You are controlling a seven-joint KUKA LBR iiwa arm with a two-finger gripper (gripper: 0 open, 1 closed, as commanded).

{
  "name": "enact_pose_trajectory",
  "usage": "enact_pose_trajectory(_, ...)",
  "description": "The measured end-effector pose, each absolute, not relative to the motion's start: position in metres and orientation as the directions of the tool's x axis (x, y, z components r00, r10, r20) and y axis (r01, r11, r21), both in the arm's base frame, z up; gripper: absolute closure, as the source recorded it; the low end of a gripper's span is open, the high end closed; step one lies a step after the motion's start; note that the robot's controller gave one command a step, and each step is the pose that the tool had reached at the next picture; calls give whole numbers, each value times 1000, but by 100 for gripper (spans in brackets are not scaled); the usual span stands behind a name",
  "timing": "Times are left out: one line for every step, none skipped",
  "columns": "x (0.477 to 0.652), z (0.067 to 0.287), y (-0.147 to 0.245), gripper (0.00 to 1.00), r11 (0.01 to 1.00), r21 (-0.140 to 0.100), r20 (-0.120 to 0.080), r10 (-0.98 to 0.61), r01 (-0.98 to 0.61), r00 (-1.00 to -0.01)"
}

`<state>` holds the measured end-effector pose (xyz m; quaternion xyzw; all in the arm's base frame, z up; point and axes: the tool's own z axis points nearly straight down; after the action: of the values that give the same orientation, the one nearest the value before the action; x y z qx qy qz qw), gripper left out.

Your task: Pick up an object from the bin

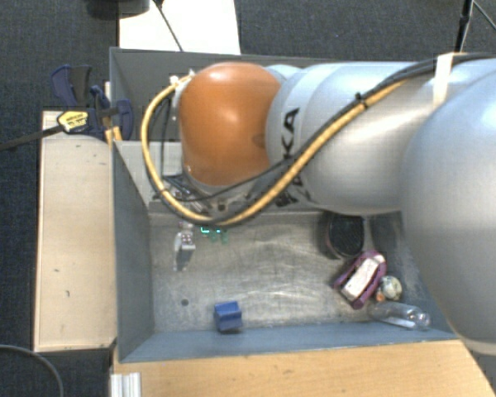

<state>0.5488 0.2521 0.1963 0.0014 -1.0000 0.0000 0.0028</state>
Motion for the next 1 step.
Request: enact_pose_trajectory(538, 123, 162, 0, 967, -1, 2, -254, -254, -967)
